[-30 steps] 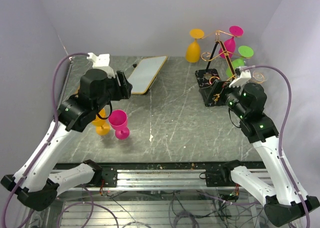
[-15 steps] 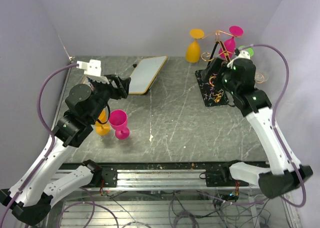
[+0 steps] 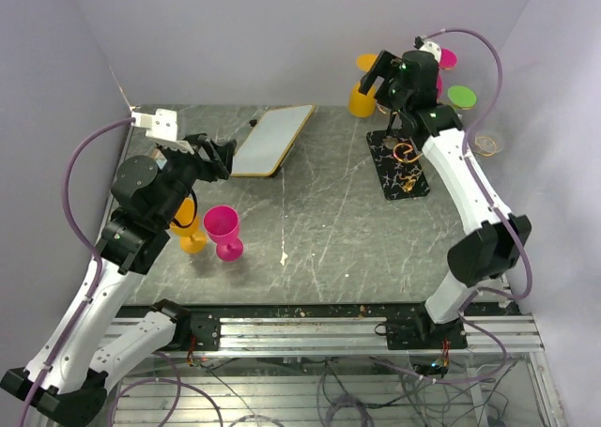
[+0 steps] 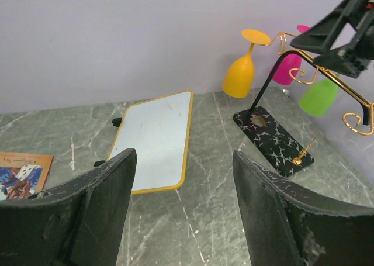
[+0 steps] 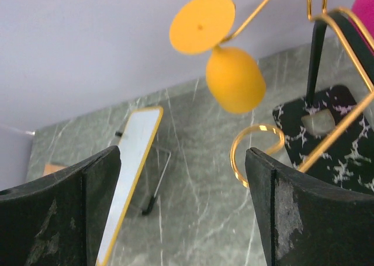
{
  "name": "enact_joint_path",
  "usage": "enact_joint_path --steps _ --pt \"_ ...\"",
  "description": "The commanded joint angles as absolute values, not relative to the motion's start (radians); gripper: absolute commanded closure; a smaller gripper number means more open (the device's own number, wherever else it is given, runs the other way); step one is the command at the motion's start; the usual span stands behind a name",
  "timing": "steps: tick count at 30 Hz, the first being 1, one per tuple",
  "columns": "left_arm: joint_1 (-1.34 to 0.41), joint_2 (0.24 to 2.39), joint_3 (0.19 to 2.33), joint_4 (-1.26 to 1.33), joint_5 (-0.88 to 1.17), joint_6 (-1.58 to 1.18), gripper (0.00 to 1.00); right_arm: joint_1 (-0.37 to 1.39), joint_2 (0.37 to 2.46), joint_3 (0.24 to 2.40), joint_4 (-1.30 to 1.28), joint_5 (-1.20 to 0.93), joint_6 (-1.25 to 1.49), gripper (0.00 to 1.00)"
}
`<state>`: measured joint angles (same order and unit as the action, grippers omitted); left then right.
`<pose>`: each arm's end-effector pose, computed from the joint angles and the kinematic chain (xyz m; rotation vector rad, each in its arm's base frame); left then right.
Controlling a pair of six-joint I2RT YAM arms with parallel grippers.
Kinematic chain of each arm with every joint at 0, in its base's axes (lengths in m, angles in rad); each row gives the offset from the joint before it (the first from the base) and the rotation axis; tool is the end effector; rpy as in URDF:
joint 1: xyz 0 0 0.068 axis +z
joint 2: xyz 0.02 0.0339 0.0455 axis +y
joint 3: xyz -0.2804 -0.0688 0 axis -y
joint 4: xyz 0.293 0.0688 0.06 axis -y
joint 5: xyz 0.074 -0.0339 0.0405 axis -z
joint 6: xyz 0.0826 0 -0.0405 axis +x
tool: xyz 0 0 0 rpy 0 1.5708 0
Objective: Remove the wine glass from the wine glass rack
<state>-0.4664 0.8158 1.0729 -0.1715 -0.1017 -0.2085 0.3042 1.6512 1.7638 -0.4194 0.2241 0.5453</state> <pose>0.2285 -0.1056 0.4636 0.1105 1.4993 -0.4694 0.4580 0.1245 0.4389 0.3799 1.8481 0.3746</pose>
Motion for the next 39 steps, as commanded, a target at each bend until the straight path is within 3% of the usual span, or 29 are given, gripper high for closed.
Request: enact_joint_path --steps 1,14,23,39 --pt "-0.428 0.814 1.059 -0.100 0.003 -0.240 0.23 0.292 1.764 1.891 -0.337 0.282 0.526 0.14" --pt "-0.428 0.813 1.063 -0.113 -0.011 -0.230 0.22 0.229 2.039 2.112 -0.191 0.242 0.481 0.22" --pt "-0.438 0.819 1.064 -0.114 -0.017 -0.225 0.22 0.184 2.117 2.169 -0.119 0.187 0.479 0.24" --pt "-0.440 0.827 1.063 -0.117 -0.018 -0.225 0.22 0.117 2.204 2.207 -0.114 0.008 0.623 0.46"
